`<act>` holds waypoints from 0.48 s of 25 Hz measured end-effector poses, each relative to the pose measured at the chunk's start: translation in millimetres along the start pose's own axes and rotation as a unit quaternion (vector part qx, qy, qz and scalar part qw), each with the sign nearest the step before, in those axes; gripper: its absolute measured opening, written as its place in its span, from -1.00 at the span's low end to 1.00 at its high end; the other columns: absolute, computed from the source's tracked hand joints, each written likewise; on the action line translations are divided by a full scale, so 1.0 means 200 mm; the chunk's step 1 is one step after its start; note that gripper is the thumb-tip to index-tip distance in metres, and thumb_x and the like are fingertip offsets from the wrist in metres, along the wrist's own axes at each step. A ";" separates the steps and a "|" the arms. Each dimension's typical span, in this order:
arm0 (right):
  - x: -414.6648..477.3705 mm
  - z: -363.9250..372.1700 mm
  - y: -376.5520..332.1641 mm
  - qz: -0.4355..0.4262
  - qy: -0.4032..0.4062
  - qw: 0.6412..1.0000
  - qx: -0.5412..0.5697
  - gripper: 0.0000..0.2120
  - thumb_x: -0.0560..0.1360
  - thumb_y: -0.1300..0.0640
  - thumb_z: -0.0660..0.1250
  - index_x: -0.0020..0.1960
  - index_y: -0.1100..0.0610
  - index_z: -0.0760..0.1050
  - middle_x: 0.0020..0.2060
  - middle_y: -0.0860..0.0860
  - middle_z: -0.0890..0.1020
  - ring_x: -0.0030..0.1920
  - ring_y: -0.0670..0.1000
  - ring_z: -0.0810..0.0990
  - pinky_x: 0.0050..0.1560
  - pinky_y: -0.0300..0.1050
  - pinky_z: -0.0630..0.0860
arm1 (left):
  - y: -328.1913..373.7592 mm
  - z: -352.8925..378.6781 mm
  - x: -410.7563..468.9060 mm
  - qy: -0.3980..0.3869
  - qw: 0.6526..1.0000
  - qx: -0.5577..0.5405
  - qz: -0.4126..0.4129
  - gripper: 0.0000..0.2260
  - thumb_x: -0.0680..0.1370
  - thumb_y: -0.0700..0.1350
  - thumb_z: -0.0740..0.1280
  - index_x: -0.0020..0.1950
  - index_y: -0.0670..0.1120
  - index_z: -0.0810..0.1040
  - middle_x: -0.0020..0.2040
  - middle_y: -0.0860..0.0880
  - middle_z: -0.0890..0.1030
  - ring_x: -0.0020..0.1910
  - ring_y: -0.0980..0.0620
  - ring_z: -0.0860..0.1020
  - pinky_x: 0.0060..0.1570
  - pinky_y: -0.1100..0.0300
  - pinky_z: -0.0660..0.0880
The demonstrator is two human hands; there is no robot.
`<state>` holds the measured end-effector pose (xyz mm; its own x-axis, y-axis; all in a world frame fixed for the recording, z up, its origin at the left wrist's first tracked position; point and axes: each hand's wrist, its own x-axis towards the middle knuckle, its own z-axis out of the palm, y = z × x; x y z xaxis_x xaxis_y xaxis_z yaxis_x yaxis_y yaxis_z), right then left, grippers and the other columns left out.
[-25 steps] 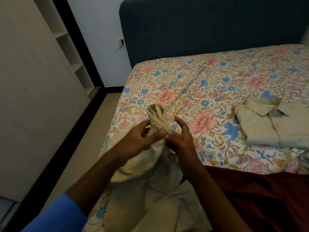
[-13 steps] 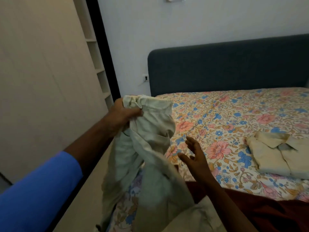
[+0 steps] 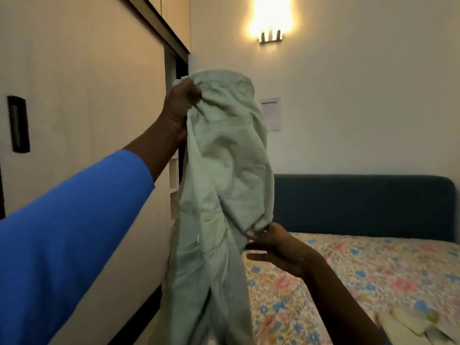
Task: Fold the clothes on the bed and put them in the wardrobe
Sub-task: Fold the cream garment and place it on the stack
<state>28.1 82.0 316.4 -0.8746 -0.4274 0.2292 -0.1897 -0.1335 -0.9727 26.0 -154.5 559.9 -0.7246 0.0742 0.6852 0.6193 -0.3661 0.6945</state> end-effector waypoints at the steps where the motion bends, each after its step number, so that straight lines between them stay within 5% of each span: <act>1: -0.02 0.01 -0.02 0.001 0.032 0.999 0.028 -0.36 0.42 -0.14 0.56 0.38 0.16 0.53 0.28 0.23 0.63 0.19 0.22 0.65 0.23 0.18 0.57 | 0.06 -0.02 0.04 0.009 1.000 0.002 0.013 -0.52 0.42 -0.14 0.29 0.27 -0.38 0.57 0.25 -0.39 0.58 0.21 -0.39 0.58 0.21 -0.20 0.58; 4: -0.07 0.04 -0.06 0.034 0.149 0.977 0.151 -0.16 0.45 -0.51 0.25 0.21 0.27 0.61 0.00 0.21 0.68 -0.06 0.19 0.65 -0.03 0.07 0.60 | 0.09 -0.10 0.03 0.062 0.997 0.053 0.007 -0.40 0.34 -0.15 0.39 0.33 -0.40 0.48 0.25 -0.40 0.58 0.24 -0.46 0.56 0.20 -0.28 0.58; 6: -0.09 0.07 -0.05 0.107 0.161 0.972 0.130 0.02 0.43 -0.63 0.02 0.22 0.29 0.61 0.01 0.18 0.72 -0.03 0.18 0.66 0.03 0.05 0.56 | 0.04 -0.12 -0.04 0.052 0.998 0.044 -0.012 -0.33 0.28 -0.18 0.38 0.37 -0.42 0.46 0.32 -0.44 0.53 0.26 -0.45 0.55 0.29 -0.38 0.48; 9: -0.09 0.15 0.01 0.170 0.143 0.971 0.092 -0.18 0.50 -0.49 0.16 0.34 0.20 0.55 0.13 0.15 0.73 0.13 0.17 0.65 0.19 0.07 0.48 | 0.01 -0.10 -0.16 0.015 1.000 0.002 -0.020 -0.54 0.38 -0.22 0.25 0.27 -0.32 0.49 0.16 -0.31 0.56 0.10 -0.26 0.57 0.30 -0.19 0.53; 12: -0.06 0.23 0.03 0.185 0.168 0.963 0.097 -0.31 0.49 -0.38 0.29 0.33 0.15 0.55 0.11 0.11 0.73 0.17 0.13 0.64 0.24 0.08 0.44 | -0.03 -0.10 -0.24 -0.005 0.998 -0.051 -0.026 -0.77 0.46 -0.22 0.14 0.02 -0.24 0.52 -0.08 -0.17 0.61 -0.09 -0.15 0.62 0.05 0.03 0.62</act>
<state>57.1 45.8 308.8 -0.9675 -0.1682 -0.1889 0.2218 -0.2057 -0.9531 51.7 -174.0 518.7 -0.7520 0.1044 0.6509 0.5462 -0.4541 0.7039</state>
